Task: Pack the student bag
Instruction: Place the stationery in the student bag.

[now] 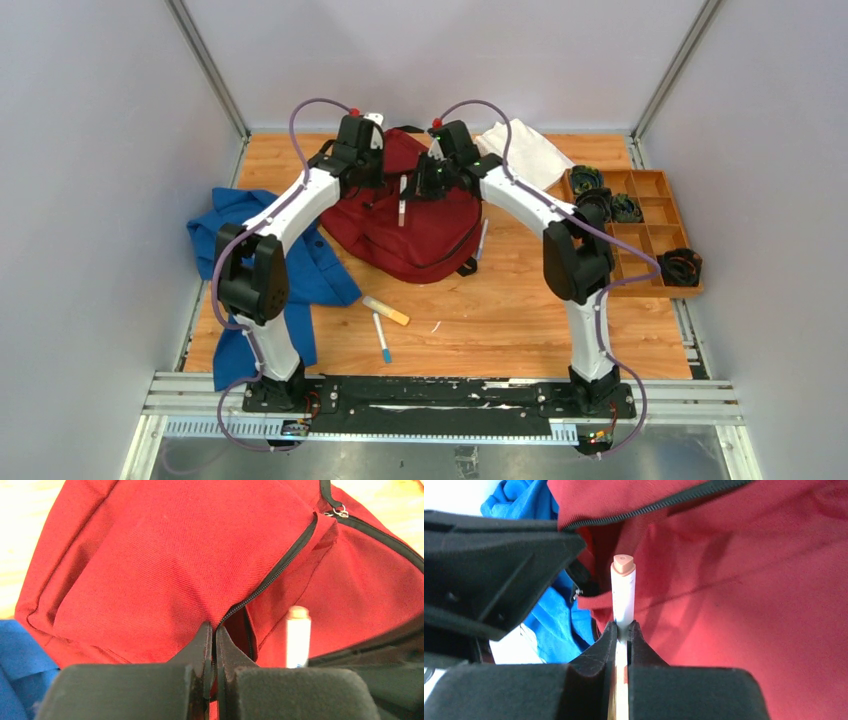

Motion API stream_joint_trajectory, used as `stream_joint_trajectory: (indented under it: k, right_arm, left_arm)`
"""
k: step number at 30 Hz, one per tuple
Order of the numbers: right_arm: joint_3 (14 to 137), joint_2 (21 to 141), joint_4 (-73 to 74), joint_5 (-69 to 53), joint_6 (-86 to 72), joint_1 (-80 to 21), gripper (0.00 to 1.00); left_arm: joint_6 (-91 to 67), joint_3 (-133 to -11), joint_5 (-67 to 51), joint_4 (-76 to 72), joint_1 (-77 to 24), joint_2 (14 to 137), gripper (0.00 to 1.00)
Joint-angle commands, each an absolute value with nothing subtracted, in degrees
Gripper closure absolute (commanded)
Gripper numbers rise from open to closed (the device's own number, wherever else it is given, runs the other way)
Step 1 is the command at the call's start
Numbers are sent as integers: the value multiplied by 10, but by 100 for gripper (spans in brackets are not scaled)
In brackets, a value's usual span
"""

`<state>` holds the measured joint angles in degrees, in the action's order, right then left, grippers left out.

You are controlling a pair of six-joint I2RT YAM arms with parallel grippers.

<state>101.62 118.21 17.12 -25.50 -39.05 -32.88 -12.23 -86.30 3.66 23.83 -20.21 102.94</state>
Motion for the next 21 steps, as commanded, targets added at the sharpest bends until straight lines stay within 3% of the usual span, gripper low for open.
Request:
stream_joint_trajectory:
  k: [1, 12, 21]
  right_arm:
    - [1073, 1232, 139, -267, -430, -349, 100]
    - [1214, 1359, 126, -255, -525, -331, 100]
    - [1218, 1385, 38, -240, -631, -299, 100]
  left_arm:
    - [-127, -850, 4, 212, -195, 999, 100]
    - [-113, -810, -8, 213, -191, 978, 100]
    - [-102, -802, -13, 219, -190, 969, 100]
